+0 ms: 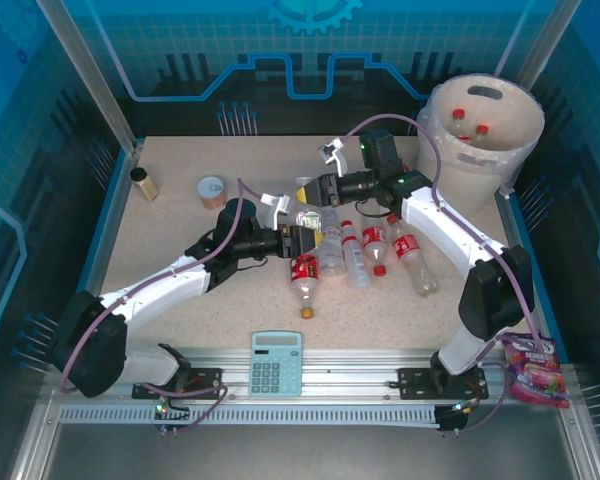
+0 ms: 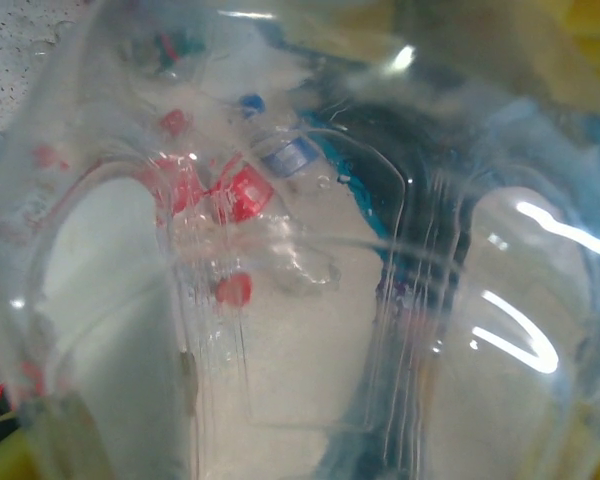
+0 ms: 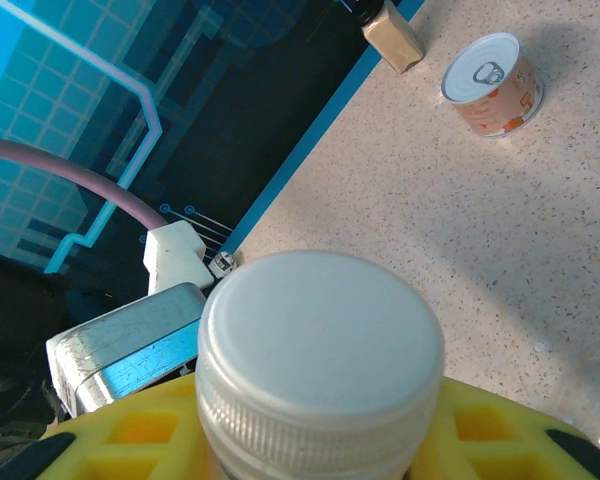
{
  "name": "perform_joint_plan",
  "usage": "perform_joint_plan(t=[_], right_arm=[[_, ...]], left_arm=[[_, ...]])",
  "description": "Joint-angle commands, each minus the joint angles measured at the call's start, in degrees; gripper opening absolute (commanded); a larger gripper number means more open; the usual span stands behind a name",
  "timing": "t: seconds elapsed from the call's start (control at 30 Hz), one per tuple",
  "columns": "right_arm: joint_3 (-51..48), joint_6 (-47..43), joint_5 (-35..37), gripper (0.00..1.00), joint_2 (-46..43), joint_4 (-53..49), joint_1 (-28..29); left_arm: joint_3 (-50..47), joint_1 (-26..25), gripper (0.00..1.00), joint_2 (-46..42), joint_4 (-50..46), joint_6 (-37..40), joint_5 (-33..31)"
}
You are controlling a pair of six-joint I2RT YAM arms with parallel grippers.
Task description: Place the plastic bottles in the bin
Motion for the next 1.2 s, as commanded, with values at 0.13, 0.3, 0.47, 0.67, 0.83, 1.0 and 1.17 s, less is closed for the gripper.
perform_joint_plan(t=[0.13,0.3,0.47,0.67,0.83,1.0,1.17], right_arm=[[3.57,-1.7,2.32,0.23,-0.26,1.61,-0.31],[8.45,-4.81,5.44,0.23,-0.71,-2.81,-2.43],[17.08,-10.85,13.79,0.21,-0.98,-11.01,-6.67],[28.3,-19.37,32.4,0.19,-0.41,-18.45,-11.31],[33.78,-28.54,48.54,0.15,0.38,-17.61,-12.49],[35.04,-36.97,62.92,0.05,1.09,-11.9,-13.8],[33.6,-40.16,69.17,0.0,1.74,-4.37,-17.79]], left_arm=[[-0.02,0.15,0.92,-3.51,-2.95,1.81,-1.87],[-2.44,0.71,0.99,-7.99,-7.69,2.64,-5.32],[-2.5,0.84,0.99,-10.04,-14.41,2.74,-8.77],[-2.49,0.61,0.99,-9.83,-20.23,1.89,-11.88],[-2.18,0.18,0.99,-8.43,-23.29,2.26,-13.57],[2.05,-1.89,0.99,-4.46,-30.94,2.8,-17.99],[3.76,-3.51,0.99,-1.61,-30.94,2.84,-18.54]])
